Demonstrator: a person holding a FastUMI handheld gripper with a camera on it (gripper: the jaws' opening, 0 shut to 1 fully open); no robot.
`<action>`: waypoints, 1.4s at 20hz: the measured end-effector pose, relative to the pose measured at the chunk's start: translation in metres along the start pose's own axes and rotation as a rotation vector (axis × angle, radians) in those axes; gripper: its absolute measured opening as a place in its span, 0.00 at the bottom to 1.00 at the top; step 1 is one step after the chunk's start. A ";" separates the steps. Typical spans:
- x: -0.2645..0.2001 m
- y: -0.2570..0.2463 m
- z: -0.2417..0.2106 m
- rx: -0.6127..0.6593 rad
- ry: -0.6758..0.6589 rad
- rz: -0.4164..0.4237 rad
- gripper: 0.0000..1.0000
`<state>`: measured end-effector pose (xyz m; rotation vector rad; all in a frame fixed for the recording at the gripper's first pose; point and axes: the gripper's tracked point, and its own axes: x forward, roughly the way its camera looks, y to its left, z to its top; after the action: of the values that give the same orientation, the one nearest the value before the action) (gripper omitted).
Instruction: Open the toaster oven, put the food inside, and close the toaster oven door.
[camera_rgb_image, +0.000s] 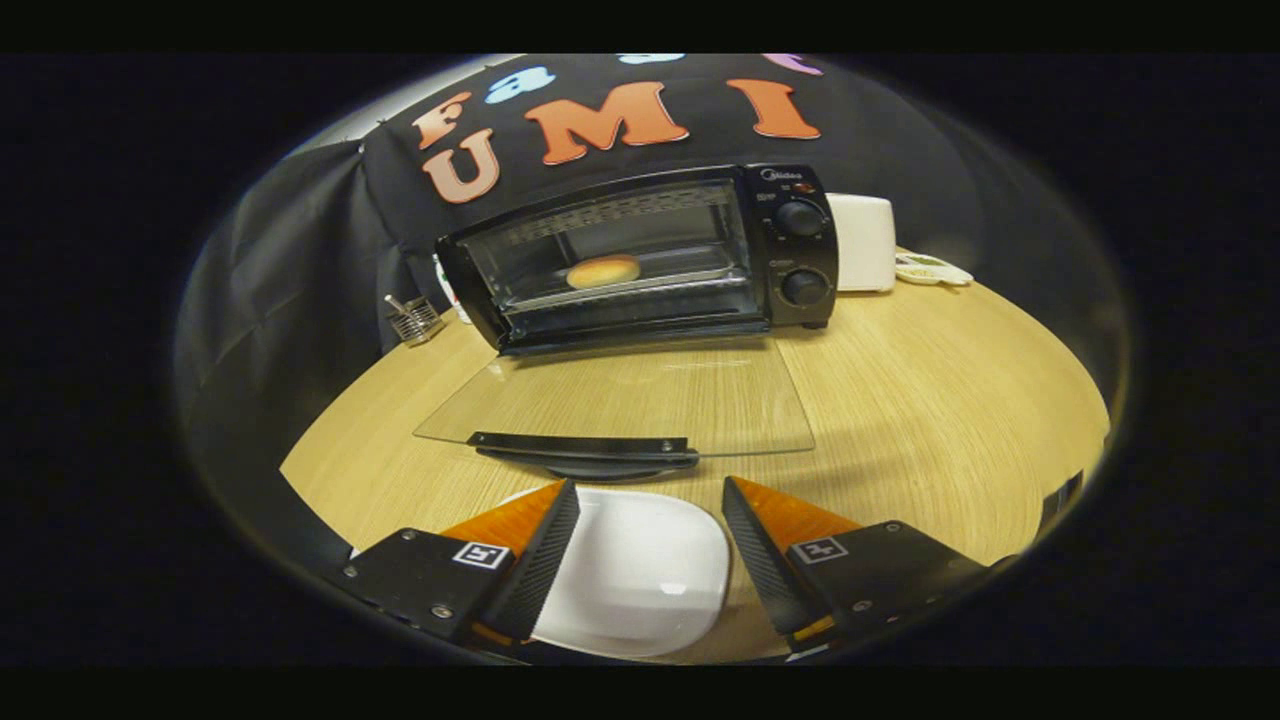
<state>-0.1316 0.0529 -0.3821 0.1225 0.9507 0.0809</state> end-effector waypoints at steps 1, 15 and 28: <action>0.002 0.007 0.001 -0.006 0.007 0.018 0.87; -0.004 0.013 0.035 -0.101 -0.039 -0.041 0.92; -0.019 0.023 0.115 -0.073 -0.210 0.038 0.94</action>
<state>-0.0492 0.0657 -0.2975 0.0802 0.7349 0.1347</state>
